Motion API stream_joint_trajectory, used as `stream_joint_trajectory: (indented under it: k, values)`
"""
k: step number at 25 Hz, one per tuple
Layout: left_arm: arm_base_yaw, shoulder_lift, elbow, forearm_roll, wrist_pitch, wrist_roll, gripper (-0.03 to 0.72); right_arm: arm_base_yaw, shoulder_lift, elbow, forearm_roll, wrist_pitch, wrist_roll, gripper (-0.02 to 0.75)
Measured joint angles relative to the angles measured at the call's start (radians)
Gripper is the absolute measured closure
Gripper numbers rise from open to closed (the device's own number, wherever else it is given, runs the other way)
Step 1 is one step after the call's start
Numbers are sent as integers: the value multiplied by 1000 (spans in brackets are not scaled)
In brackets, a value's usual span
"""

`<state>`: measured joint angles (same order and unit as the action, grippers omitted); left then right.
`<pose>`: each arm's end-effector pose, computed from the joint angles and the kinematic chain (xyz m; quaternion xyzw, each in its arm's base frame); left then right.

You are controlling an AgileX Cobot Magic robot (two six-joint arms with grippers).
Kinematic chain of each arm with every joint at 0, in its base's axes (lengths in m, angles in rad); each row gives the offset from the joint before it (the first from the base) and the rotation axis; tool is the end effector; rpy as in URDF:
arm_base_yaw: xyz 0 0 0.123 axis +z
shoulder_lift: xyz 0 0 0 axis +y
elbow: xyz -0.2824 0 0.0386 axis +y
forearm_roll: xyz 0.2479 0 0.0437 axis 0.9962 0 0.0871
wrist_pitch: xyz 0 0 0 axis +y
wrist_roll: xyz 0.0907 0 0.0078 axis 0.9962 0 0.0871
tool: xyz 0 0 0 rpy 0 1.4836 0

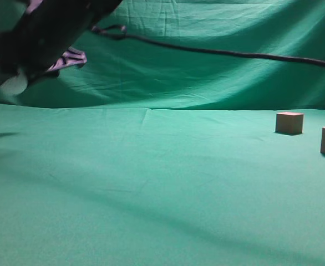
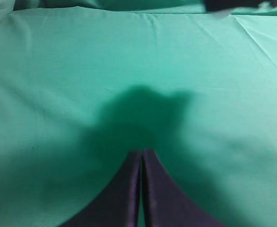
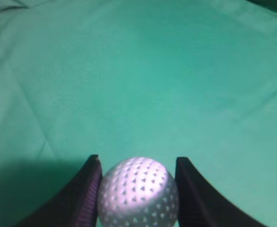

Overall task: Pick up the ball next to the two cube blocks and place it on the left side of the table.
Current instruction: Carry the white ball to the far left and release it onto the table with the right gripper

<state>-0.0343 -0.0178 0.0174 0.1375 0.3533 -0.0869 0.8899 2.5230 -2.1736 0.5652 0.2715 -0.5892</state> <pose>0.0527 0.0025 0.1766 0.0159 0.7934 0.0212 0.6082 0.3547 0.4587 0.1688 -0.4171 0.7485 0.2671 0.4409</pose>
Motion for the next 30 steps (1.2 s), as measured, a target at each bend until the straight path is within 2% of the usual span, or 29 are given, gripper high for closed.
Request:
stream_joint_trajectory:
  k: [5,12,15,18,22,24,26,27,30]
  values:
    - [0,0,0,0,0,0,688,46,93,-28,5,-126,-72,424]
    - [0,0,0,0,0,0,688,55,133,-30,57,-174,-82,424]
    - [0,0,0,0,0,0,688,55,136,-30,68,-179,-82,264]
    - [0,0,0,0,0,0,688,51,123,-30,70,-157,-82,142]
    - [0,0,0,0,0,0,688,25,15,-30,29,-29,-82,149]
    - [0,0,0,0,0,0,688,2,-73,-30,-5,78,-82,315]
    - [0,0,0,0,0,0,688,-20,-178,-30,-40,242,-77,527]
    - [0,0,0,0,0,0,688,-33,-221,-33,-49,318,-56,602]
    - [0,0,0,0,0,0,688,-66,-360,-36,-116,580,82,738]
